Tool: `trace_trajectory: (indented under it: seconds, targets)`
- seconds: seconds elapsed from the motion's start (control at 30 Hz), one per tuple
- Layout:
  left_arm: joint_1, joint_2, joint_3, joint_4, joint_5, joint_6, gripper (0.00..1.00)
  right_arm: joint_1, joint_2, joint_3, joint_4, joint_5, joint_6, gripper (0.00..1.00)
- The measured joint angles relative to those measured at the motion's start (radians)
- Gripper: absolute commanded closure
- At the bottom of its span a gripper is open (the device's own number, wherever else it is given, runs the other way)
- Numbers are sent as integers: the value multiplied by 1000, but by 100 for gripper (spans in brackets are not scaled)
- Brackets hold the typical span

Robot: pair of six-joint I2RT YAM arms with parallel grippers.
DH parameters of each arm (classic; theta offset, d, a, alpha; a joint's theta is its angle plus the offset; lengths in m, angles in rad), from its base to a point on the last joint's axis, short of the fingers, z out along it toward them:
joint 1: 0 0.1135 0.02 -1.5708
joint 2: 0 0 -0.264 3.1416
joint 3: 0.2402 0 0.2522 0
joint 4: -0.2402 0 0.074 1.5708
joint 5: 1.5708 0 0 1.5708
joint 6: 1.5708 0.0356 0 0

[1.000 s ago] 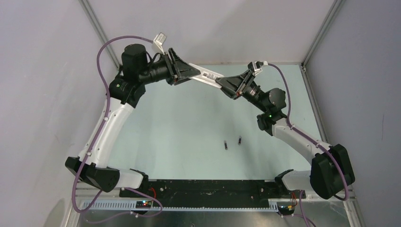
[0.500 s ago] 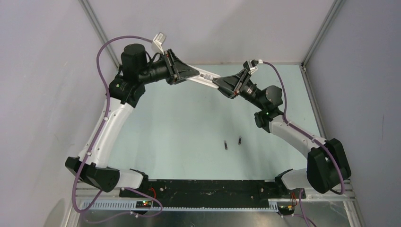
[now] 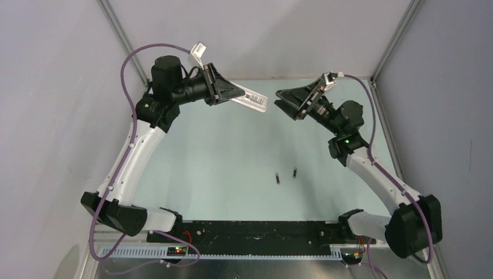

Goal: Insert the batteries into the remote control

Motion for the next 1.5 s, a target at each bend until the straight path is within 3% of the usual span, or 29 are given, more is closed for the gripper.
trace_trajectory:
  seconds: [0.17,0.27,0.37,0.5,0.73,1.07,1.5]
  targets:
    - [2,0,-35,0,-2,56,100,-27,-105,0,-134,28,-138,4]
    - [2,0,-56,-1,-3,85,100,-25,-118,10,-212,29,-208,21]
    - [2,0,-75,-1,-10,103,100,-11,-113,11,-257,26,-260,47]
    - [2,1,-115,-1,-23,119,100,6,-83,13,-253,4,-266,56]
    - [-3,6,-163,-5,-49,123,100,39,-14,13,-245,-26,-226,53]
    - [-9,6,-174,-5,-67,129,100,94,10,44,-311,-9,-224,60]
    - [-12,6,-177,-5,-80,146,100,111,39,49,-383,46,-198,61]
